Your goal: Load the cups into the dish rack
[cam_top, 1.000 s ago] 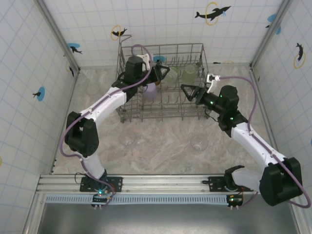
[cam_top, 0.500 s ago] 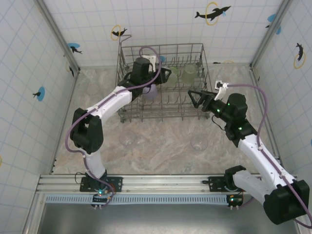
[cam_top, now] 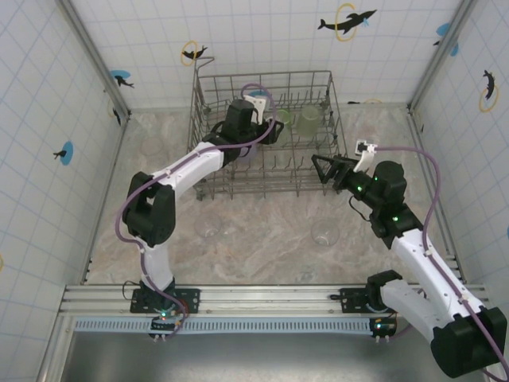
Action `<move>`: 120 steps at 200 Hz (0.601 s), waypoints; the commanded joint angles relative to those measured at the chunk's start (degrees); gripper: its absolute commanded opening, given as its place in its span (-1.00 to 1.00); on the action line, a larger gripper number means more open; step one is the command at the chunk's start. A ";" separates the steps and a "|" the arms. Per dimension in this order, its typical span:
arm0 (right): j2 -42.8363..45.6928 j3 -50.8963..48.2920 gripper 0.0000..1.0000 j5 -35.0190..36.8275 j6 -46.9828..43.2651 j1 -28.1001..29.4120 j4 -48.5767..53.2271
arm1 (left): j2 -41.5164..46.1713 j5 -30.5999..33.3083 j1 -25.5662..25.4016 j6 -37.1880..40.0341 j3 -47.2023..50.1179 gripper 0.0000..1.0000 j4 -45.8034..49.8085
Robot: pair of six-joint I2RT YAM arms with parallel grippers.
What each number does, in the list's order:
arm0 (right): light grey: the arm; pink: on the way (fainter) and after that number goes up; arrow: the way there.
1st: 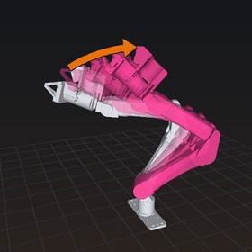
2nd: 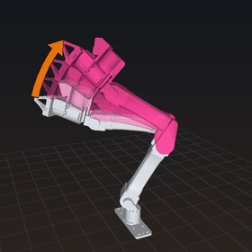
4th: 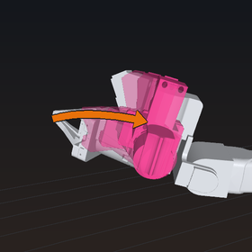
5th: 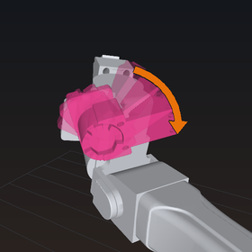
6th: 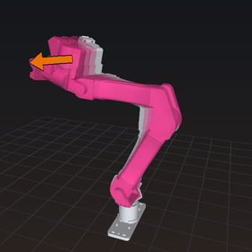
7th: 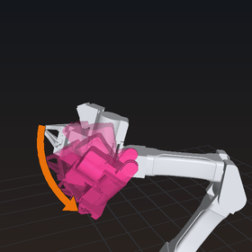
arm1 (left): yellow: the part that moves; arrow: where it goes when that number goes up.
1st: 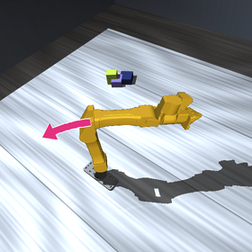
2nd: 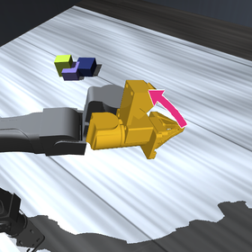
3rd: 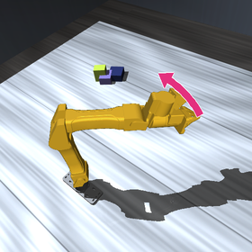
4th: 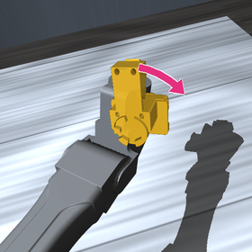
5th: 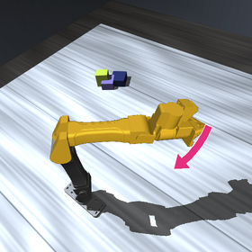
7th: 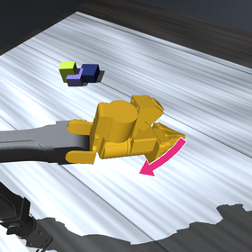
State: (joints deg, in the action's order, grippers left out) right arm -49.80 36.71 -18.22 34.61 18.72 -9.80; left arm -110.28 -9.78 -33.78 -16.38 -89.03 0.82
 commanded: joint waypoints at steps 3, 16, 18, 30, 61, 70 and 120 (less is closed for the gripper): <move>0.80 -0.58 0.99 0.90 -0.33 -0.19 1.13 | -1.29 0.27 -0.17 3.26 -2.02 -1.00 -1.52; 0.92 -0.37 0.99 0.99 -0.20 -0.18 1.78 | -1.68 0.77 -0.15 4.33 -2.02 -1.00 -1.65; 1.00 -0.42 0.99 0.99 -0.17 -0.20 1.84 | -1.73 0.87 -0.17 4.51 -2.02 -1.00 -1.69; 1.66 -0.70 0.99 1.72 0.01 -0.21 2.07 | -2.32 1.48 -0.22 5.56 -2.19 -1.00 -1.70; 3.32 -1.53 0.99 3.86 0.28 -0.22 2.07 | -4.04 2.11 -0.15 7.21 -3.49 -1.00 -1.83; 3.49 -1.63 0.99 4.23 0.19 -0.18 2.07 | -4.48 1.97 -0.20 7.38 -3.84 -1.00 -2.04; 1.41 -1.29 0.99 2.93 0.11 -0.23 1.04 | -6.33 2.42 -0.32 7.50 -5.80 -1.00 -3.16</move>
State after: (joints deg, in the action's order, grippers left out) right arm -47.53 36.42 -15.05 34.94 18.72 -7.81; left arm -115.77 -8.25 -33.78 -10.31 -92.12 0.56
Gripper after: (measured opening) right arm 0.993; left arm 0.609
